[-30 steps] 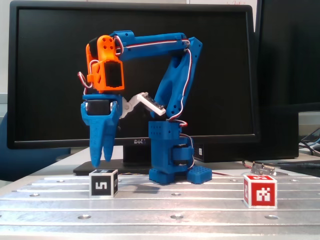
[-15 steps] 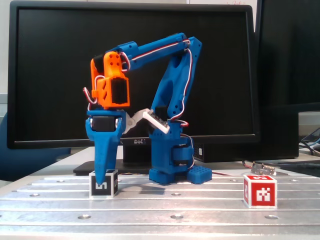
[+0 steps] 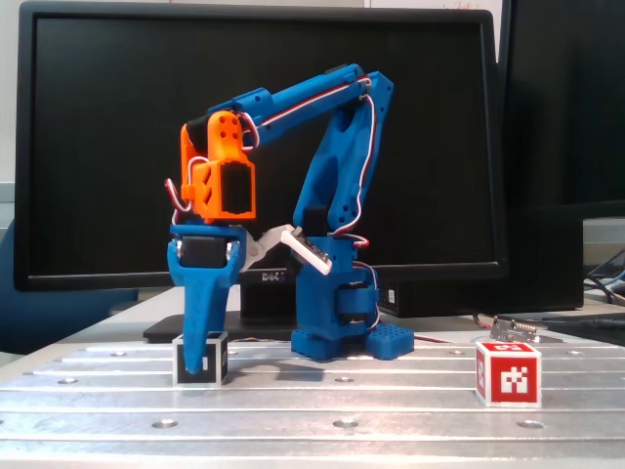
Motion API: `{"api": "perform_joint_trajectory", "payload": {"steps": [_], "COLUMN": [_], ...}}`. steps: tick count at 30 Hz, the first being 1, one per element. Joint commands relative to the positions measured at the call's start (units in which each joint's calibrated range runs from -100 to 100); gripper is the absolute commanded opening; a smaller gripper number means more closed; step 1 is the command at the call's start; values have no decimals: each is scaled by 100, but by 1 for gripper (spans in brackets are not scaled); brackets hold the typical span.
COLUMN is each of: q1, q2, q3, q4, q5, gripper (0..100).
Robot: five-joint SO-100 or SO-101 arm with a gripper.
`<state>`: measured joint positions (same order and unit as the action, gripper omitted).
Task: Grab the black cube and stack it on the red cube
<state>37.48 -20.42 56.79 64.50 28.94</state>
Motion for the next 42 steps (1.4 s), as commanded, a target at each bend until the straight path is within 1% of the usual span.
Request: {"api": "perform_joint_trajectory", "payload": {"steps": [1,10,14,20,28,37,42], "q1": [36,65,72,146,146,146,132], "q2": [-4,-13,-13,-13,-38,-80,-80], "q3": [142,178,178,169,160,187,196], "q4": [-187,-221,-221,-221,-213,-213,-213], "q5": [25,31,194,215,215,215,215], "gripper": [33,33,33,33,23,18,18]}}
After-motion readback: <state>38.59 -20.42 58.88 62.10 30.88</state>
